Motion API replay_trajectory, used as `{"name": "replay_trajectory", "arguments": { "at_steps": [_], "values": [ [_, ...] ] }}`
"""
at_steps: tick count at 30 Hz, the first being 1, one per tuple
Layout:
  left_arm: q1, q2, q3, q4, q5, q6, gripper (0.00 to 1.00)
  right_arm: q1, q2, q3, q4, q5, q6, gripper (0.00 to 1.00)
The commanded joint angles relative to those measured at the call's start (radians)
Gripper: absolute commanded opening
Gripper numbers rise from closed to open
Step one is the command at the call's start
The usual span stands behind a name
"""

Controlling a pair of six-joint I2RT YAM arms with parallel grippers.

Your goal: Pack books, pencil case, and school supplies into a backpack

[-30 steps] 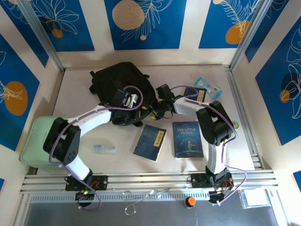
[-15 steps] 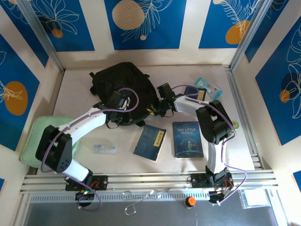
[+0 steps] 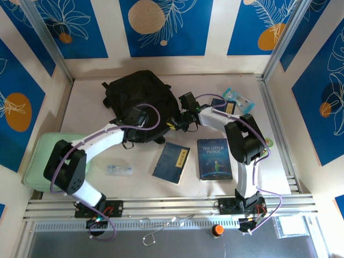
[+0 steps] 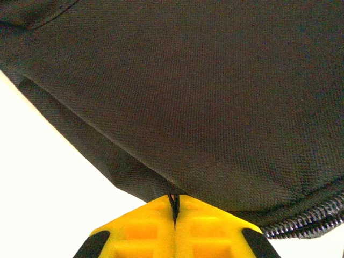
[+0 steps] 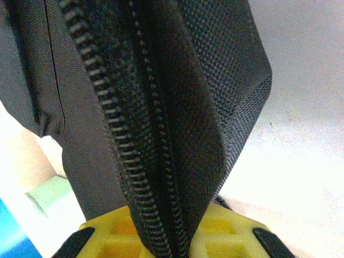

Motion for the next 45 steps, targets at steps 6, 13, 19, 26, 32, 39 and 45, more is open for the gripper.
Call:
{"name": "replay_trajectory", "arguments": {
  "at_steps": [6,13,19,26,32,39,45],
  "values": [
    [0.035,0.005,0.026,-0.132,-0.109,0.01,0.0,-0.042,-0.004,0.036,-0.029,0.076,-0.042,0.11],
    [0.026,-0.081,0.075,-0.052,0.232,0.054,0.0,-0.042,0.013,0.03,-0.018,0.079,-0.042,0.12],
    [0.023,-0.121,0.124,-0.05,0.267,0.058,0.0,-0.062,0.032,0.074,-0.057,0.118,-0.064,0.11],
    [0.036,-0.038,0.081,-0.146,-0.013,0.005,0.0,-0.075,0.026,0.089,-0.104,0.171,-0.083,0.1],
    [0.055,0.027,0.047,-0.112,-0.026,-0.028,0.0,-0.075,0.033,0.087,-0.109,0.176,-0.085,0.1],
    [0.069,0.115,0.104,-0.105,-0.042,-0.018,0.0,-0.079,0.01,0.077,-0.102,0.185,-0.098,0.1],
    [0.123,0.137,0.112,-0.091,-0.04,0.0,0.0,-0.1,-0.02,0.068,-0.109,0.19,-0.119,0.1]
  ]
}}
